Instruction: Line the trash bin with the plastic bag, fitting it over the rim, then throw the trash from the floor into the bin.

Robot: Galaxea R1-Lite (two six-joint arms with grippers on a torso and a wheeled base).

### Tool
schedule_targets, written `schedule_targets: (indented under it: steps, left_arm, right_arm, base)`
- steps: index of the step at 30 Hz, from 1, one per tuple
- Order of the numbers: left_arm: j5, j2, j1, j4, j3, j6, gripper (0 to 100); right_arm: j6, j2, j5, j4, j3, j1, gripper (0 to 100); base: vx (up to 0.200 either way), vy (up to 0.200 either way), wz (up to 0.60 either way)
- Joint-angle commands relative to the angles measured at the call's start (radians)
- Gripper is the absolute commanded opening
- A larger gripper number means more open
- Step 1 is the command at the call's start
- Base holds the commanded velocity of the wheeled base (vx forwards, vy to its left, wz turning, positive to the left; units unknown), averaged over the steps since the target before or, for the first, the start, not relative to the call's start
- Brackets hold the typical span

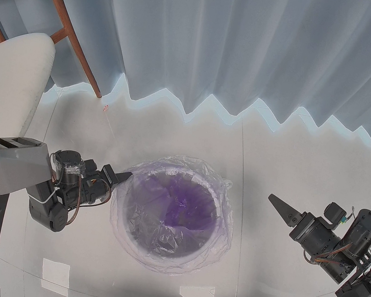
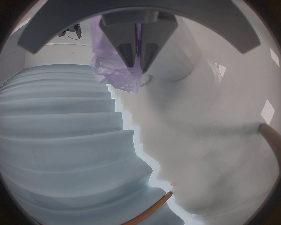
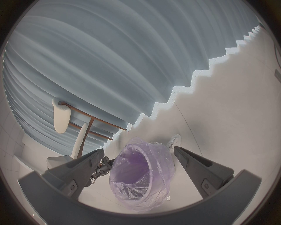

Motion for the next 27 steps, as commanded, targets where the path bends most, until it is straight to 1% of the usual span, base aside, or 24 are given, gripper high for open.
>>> schedule_targets:
  steps: [1, 5, 6, 9, 24, 25, 27]
  left_arm:
    - [-0.007, 0.076, 0.007, -0.044, 0.022, -0.023, 0]
    - [-0.001, 0.144, 0.001, -0.105, 0.024, -0.015, 0]
    - [0.005, 0.172, 0.005, -0.156, 0.019, -0.026, 0]
    - [-0.006, 0.167, 0.016, -0.141, 0.021, -0.048, 0]
    - [-0.003, 0.172, 0.005, -0.142, 0.034, -0.026, 0]
    - [-0.003, 0.172, 0.005, -0.142, 0.039, -0.02, 100]
    - [-0.004, 0.172, 0.005, -0.142, 0.041, -0.012, 100]
  right_arm:
    - [0.0, 0.004, 0.0, -0.018, 0.0, 0.002, 100]
    - [0.0, 0.007, 0.002, -0.016, 0.0, 0.002, 100]
    - [0.0, 0.012, 0.0, -0.016, 0.0, 0.003, 100]
    - [-0.001, 0.019, 0.002, -0.016, 0.0, 0.005, 100]
    - [-0.001, 0.016, 0.0, -0.018, 0.0, 0.016, 100]
    - [-0.001, 0.015, 0.0, -0.018, 0.0, 0.014, 100]
    - [-0.001, 0.012, 0.0, -0.018, 0.0, 0.014, 100]
  base:
    - [0.0, 0.0, 0.0]
    - [0.0, 0.0, 0.0]
    - [0.0, 0.0, 0.0]
    - [0.0, 0.0, 0.0]
    - [0.0, 0.0, 0.0]
    - [0.0, 0.0, 0.0]
    - [0.0, 0.0, 0.0]
